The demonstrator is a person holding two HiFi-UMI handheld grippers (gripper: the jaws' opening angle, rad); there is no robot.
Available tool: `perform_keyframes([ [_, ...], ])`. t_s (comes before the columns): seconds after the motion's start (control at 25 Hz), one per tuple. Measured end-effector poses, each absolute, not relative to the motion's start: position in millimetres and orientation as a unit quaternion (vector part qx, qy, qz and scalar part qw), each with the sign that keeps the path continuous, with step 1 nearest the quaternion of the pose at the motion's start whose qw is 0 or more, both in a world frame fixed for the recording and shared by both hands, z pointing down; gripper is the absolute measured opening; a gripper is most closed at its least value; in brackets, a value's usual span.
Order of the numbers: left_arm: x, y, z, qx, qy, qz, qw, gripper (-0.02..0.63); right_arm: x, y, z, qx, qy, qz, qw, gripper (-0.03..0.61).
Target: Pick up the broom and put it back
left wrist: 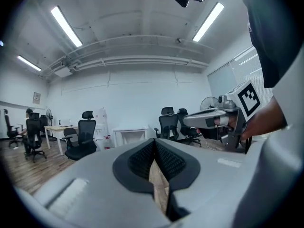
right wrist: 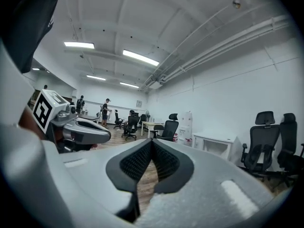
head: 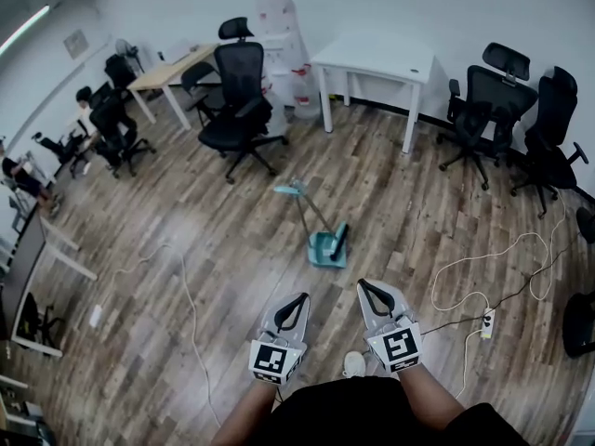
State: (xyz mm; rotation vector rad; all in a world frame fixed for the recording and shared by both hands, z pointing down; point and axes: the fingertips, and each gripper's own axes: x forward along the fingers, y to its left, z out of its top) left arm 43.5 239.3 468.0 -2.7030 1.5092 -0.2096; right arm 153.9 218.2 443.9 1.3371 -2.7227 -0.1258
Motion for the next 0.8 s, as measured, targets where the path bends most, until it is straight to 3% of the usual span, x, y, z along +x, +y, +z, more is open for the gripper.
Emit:
perform_keyframes([
  [0.8,6.7,144.2,464.0,-0.822,0.565,-0.069,0.001,0.018,132.5,105.6,434.9,0.37,-0.925,-0.071,0.058,0.003],
])
